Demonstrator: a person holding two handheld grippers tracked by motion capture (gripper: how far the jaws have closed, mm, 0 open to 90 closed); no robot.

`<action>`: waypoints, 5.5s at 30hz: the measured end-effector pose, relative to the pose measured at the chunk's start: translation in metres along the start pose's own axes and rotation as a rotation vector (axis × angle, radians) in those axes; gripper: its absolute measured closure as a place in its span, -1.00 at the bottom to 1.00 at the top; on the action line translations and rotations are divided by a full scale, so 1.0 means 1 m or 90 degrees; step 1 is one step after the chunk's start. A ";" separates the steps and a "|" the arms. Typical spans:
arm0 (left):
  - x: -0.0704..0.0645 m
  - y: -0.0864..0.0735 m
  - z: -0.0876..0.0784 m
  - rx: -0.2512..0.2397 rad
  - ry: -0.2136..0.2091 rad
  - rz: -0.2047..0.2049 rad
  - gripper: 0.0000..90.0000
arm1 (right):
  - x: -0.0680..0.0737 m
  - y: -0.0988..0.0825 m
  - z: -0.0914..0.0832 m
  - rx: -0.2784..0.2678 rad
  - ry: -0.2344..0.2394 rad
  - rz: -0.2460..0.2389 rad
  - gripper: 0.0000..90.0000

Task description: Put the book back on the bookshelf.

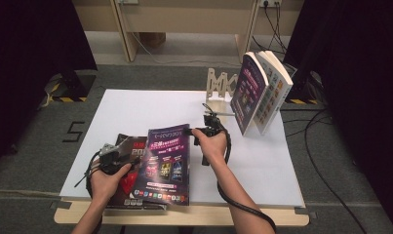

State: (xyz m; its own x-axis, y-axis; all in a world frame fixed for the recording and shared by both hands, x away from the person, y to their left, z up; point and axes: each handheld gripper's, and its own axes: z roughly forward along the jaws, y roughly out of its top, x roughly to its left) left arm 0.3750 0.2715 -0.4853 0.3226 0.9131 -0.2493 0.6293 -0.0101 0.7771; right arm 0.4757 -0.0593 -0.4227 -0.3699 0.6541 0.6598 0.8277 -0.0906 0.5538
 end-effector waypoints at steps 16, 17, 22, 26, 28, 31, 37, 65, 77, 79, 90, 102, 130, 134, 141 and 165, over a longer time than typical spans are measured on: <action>0.000 0.000 0.000 -0.007 -0.005 0.000 0.02 | 0.010 0.008 -0.023 -0.069 -0.014 -0.041 0.89; 0.000 0.000 0.000 -0.007 -0.005 0.000 0.02 | 0.010 0.008 -0.025 -0.072 -0.014 -0.044 0.89; 0.000 0.000 0.000 -0.006 -0.005 -0.001 0.01 | 0.014 0.010 -0.032 -0.092 -0.015 -0.059 0.89; 0.000 0.000 0.000 -0.006 -0.005 -0.001 0.01 | 0.017 0.011 -0.037 -0.105 -0.016 -0.071 0.89; 0.000 0.000 0.000 -0.006 -0.005 -0.001 0.00 | 0.018 0.011 -0.040 -0.111 -0.015 -0.075 0.89; 0.000 0.000 0.001 -0.006 -0.005 -0.001 0.00 | 0.020 0.012 -0.044 -0.122 -0.014 -0.084 0.89; 0.000 -0.001 0.001 -0.004 -0.003 -0.001 0.00 | 0.023 0.012 -0.051 -0.140 -0.008 -0.094 0.89; -0.001 -0.001 0.001 -0.002 -0.006 0.003 -0.01 | 0.029 0.018 -0.088 -0.226 -0.012 -0.126 0.89; -0.001 -0.002 0.002 -0.001 -0.007 0.004 -0.01 | 0.031 0.021 -0.104 -0.259 -0.017 -0.137 0.89; -0.001 -0.002 0.002 0.000 -0.006 0.005 -0.01 | 0.031 0.021 -0.107 -0.265 -0.021 -0.143 0.89; -0.001 -0.002 0.002 0.000 -0.006 0.004 -0.01 | 0.032 0.023 -0.117 -0.285 -0.026 -0.155 0.89; -0.001 -0.002 0.002 0.000 -0.006 0.003 -0.01 | 0.032 0.025 -0.129 -0.305 -0.031 -0.161 0.89; -0.002 -0.002 0.002 -0.001 -0.007 0.001 -0.01 | 0.030 0.029 -0.157 -0.342 -0.051 -0.174 0.89; -0.002 -0.002 0.003 -0.001 -0.008 0.001 -0.01 | 0.030 0.028 -0.159 -0.344 -0.053 -0.172 0.89; -0.002 -0.002 0.002 -0.001 -0.008 0.001 -0.01 | 0.028 0.028 -0.163 -0.352 -0.058 -0.173 0.89; -0.002 -0.002 0.003 -0.001 -0.007 0.001 -0.01 | 0.021 0.030 -0.183 -0.380 -0.083 -0.173 0.89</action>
State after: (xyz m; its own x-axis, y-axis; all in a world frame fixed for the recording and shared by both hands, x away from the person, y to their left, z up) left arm 0.3747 0.2691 -0.4882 0.3313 0.9084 -0.2550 0.6280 -0.0106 0.7781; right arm 0.4154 -0.1855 -0.2995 -0.4468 0.7948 0.4107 0.3226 -0.2850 0.9026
